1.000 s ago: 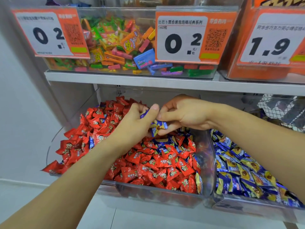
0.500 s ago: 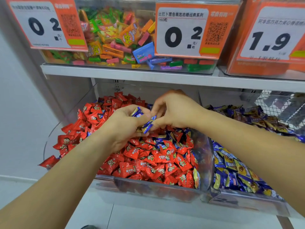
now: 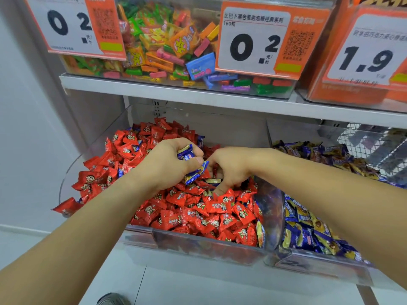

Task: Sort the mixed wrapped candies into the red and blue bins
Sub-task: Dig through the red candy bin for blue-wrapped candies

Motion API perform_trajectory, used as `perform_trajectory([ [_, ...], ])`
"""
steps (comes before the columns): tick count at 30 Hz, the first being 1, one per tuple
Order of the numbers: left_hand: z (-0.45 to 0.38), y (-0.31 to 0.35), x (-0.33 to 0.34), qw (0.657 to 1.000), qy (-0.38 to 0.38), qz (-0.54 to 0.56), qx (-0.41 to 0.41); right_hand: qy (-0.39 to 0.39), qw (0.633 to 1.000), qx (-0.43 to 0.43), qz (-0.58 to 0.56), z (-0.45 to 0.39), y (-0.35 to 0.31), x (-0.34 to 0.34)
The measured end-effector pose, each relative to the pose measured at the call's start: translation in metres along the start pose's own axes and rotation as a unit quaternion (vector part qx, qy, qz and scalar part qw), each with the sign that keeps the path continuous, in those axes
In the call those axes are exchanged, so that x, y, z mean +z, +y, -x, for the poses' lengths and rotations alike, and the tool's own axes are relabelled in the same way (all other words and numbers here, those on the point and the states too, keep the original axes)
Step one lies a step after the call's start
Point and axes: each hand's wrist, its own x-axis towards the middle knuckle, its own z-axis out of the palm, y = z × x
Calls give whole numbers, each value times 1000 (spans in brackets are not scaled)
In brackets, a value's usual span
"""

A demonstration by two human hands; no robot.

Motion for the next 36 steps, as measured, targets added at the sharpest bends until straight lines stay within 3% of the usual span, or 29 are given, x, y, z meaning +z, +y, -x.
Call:
perform_trajectory([
  [3,1,1,0,1000,1,-5,3,-3,999,-12,33,5,-1,0],
  [7,2,2,1,1000,-4,-9,5,49,995,-32,78,9,-5,6],
  [14,5,2,-4,1000,20,-15,7,138,987,-50,-60,32,6,-12],
  [19,1,4,2,995,79,54,-31,183,951,-80,-236,54,0,-13],
  [24,8,17,12,981,-30,170,-92,224,937,-80,-257,66,-16,-1],
  [29,4,4,-2,998,42,-43,-21,295,949,1,-112,69,-14,2],
  [31,1,0,-5,995,73,-63,-4,327,942,27,-75,70,-8,1],
  [33,1,2,-2,991,106,-76,15,357,926,11,-121,73,-3,1],
  [36,1,9,11,995,96,0,7,366,880,-32,-302,81,-5,8],
])
